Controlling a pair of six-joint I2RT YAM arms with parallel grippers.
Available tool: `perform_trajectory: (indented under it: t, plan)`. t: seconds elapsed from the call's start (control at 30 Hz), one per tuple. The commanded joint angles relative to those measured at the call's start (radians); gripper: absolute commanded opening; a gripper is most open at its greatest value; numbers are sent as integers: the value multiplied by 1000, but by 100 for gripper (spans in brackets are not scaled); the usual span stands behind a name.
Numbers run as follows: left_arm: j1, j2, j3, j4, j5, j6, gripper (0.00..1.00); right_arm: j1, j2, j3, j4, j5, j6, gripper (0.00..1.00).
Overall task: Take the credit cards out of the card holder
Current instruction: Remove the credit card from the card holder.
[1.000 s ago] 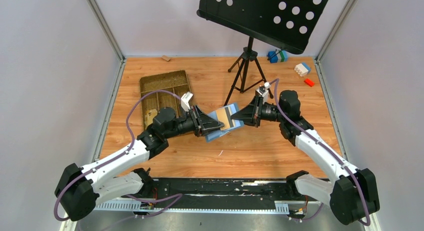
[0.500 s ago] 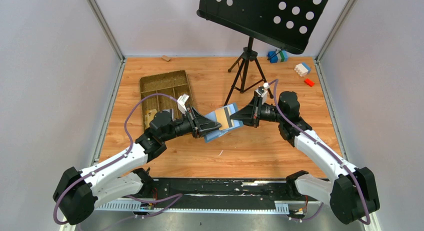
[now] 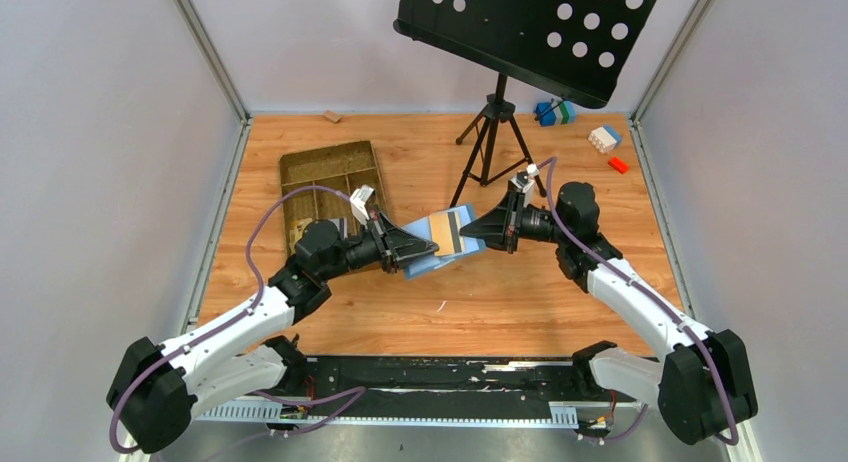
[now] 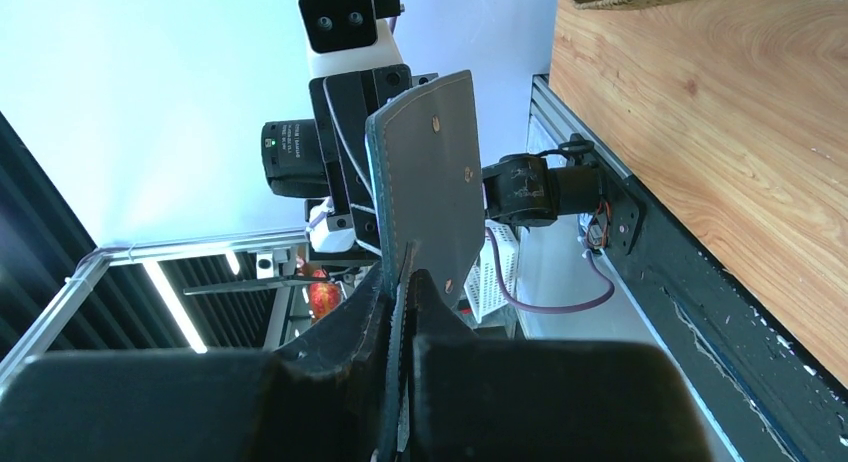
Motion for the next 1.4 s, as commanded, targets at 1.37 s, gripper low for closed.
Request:
perform_trajectory:
  t: [1.37]
  plan:
    - [111,-121,-35,-161,22,53,0,-125,17,59,-88,-69,-104,0]
